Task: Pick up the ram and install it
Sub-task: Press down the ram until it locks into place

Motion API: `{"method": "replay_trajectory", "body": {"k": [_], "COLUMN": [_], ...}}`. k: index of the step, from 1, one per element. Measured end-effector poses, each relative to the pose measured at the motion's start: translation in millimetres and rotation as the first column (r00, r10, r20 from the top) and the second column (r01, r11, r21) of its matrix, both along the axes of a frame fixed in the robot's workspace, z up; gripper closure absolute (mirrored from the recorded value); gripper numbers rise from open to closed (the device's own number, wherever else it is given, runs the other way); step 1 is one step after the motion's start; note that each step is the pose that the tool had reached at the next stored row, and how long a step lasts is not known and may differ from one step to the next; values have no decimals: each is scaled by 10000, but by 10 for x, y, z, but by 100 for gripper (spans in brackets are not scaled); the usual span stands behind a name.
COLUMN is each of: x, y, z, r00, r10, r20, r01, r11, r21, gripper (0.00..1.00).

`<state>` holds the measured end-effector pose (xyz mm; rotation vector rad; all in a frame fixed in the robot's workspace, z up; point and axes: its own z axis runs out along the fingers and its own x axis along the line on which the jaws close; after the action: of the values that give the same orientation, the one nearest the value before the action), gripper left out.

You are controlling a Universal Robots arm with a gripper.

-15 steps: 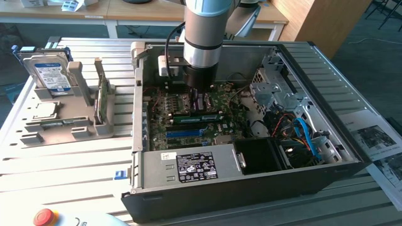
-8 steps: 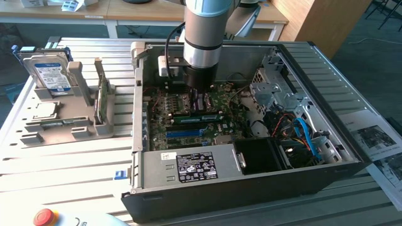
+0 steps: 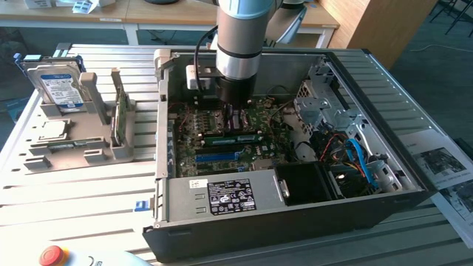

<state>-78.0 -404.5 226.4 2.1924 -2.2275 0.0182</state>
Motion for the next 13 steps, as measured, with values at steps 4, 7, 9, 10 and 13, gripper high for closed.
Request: {"method": "replay_trajectory", "body": {"k": [4, 7, 9, 10, 13], "x": [0, 0, 0, 0, 0], "y": [0, 0, 0, 0, 0], "z": [60, 115, 153, 172, 233], "r00": [10000, 10000, 10000, 10000, 10000], "r10": [0, -1, 0, 0, 0], "r20": [1, 1, 1, 1, 1], "r01": [0, 1, 0, 0, 0], "r11": [10000, 10000, 10000, 10000, 10000], "r21": [1, 1, 1, 2, 1], "gripper": [90, 90, 90, 90, 90]}}
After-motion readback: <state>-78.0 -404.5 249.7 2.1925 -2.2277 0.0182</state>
